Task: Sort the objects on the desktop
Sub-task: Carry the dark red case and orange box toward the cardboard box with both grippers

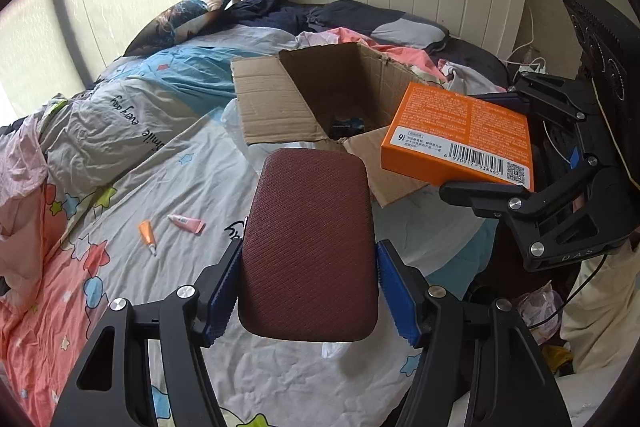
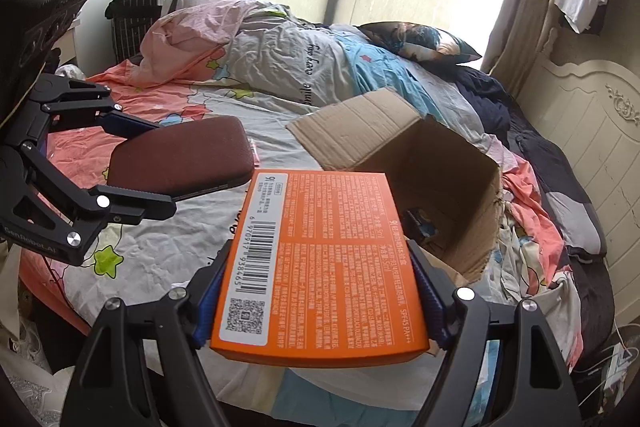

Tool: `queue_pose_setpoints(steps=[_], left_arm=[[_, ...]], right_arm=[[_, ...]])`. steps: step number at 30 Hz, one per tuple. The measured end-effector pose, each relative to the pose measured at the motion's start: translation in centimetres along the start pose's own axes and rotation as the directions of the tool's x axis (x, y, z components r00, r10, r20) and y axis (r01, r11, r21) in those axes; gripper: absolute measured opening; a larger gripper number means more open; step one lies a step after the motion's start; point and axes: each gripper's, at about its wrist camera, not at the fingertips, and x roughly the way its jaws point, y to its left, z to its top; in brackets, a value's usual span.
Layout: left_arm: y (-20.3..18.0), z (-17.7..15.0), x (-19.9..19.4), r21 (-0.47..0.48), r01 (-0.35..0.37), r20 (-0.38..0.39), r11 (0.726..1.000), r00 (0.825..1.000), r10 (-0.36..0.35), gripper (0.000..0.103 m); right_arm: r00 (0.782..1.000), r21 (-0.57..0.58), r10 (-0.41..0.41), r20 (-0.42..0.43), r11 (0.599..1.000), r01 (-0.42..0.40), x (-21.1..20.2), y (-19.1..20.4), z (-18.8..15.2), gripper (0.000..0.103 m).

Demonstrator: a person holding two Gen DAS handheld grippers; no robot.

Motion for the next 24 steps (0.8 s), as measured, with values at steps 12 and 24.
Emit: queue_pose_setpoints(steps=[12,24], left_arm=[[-2.0,5.3,4.3,-0.002,0.125,0.025,0.992,0.992,-0.125,0.066],[-2.0,8.3,8.5,-0.08,0.194,0.03,0.978,0.981,-0.193,0.066]], right_arm=[[0.996,0.072,-0.079,-0.031,0.994,0.081,1.3,-6.1,-1.0,0.075],[0.997,0.14,-0.067,-0.032,0.988,0.071,4.0,-9.7,-0.7,0.075]])
